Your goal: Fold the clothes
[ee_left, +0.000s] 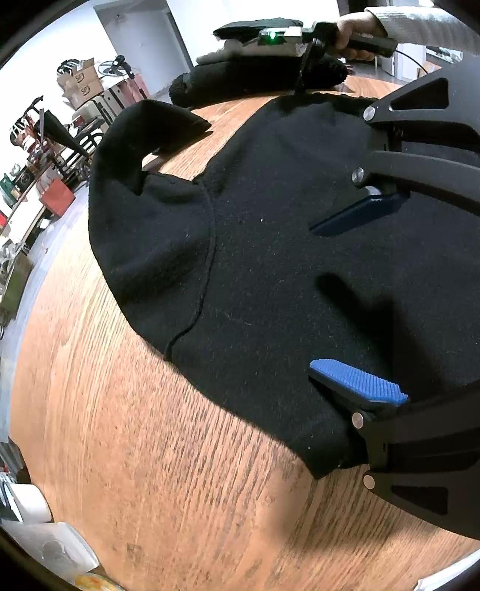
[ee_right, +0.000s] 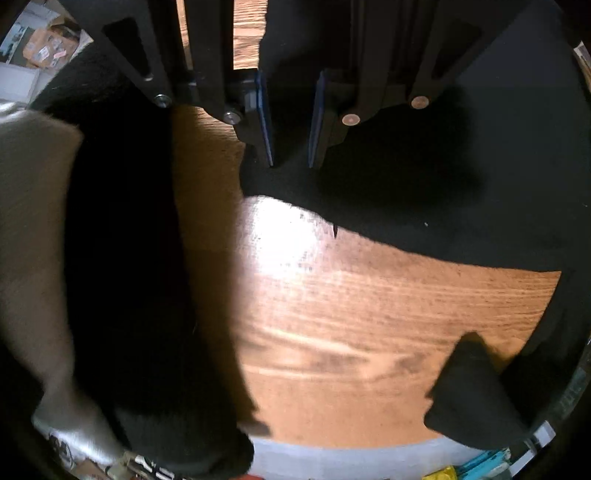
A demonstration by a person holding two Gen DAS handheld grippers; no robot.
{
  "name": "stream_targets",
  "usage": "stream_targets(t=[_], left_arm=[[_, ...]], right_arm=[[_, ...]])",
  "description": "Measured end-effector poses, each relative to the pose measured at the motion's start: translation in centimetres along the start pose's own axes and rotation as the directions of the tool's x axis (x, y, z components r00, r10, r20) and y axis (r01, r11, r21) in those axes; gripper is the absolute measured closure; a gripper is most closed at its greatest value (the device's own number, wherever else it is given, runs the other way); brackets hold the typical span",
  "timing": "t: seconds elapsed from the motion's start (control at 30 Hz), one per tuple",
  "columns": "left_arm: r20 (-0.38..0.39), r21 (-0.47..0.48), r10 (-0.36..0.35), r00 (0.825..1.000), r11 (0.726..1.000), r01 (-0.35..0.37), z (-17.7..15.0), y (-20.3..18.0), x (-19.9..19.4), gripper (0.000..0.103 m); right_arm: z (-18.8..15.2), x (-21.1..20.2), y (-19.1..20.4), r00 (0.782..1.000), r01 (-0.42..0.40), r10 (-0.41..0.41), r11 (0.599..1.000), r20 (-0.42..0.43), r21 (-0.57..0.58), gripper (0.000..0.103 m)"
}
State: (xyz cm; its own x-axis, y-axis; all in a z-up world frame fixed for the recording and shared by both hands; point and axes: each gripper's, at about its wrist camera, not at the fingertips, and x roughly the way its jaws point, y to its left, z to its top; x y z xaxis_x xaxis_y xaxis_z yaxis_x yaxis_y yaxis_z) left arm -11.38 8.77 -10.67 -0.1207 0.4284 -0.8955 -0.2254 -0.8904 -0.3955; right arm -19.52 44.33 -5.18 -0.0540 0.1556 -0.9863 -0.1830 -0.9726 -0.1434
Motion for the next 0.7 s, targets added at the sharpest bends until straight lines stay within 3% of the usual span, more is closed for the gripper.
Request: stream_targets(t=[0.17, 0.3, 0.4, 0.6, 0.7], left_arm=[[-0.004, 0.0, 0.0, 1.0, 1.0, 0.0, 0.0, -0.1, 0.0, 0.032], [-0.001, 0.007, 0.009, 1.0, 1.0, -0.009, 0.0, -0.4, 0.2, 0.031], [0.007, 0.019, 0.014, 1.0, 1.0, -0.014, -0.2, -0.6, 0.3, 0.03], [0.008, 0.015, 0.005, 1.0, 1.0, -0.005, 0.0, -0.7, 0.6, 0.029], [0.003, 0.009, -0.002, 1.0, 1.0, 0.002, 0.2, -0.7, 0.7, 0.029]], right_arm=[[-0.6, 0.4, -0.8, 0.998, 0.052, -0.053, 0.998, 0.022, 0.046, 0.077], [-3.3, -0.9, 0.7, 0.994, -0.103, 0.103, 0.995, 0.025, -0.011, 0.078], [-5.2, -0.7, 2.7, 0.985, -0.173, 0.173, 0.982, 0.004, -0.071, 0.078], [-6.3, 0.2, 3.6, 0.989, -0.148, 0.147, 0.987, -0.022, -0.06, 0.076], [-7.1, -0.6, 3.7, 0.984, -0.18, 0.18, 0.982, -0.009, -0.051, 0.062]])
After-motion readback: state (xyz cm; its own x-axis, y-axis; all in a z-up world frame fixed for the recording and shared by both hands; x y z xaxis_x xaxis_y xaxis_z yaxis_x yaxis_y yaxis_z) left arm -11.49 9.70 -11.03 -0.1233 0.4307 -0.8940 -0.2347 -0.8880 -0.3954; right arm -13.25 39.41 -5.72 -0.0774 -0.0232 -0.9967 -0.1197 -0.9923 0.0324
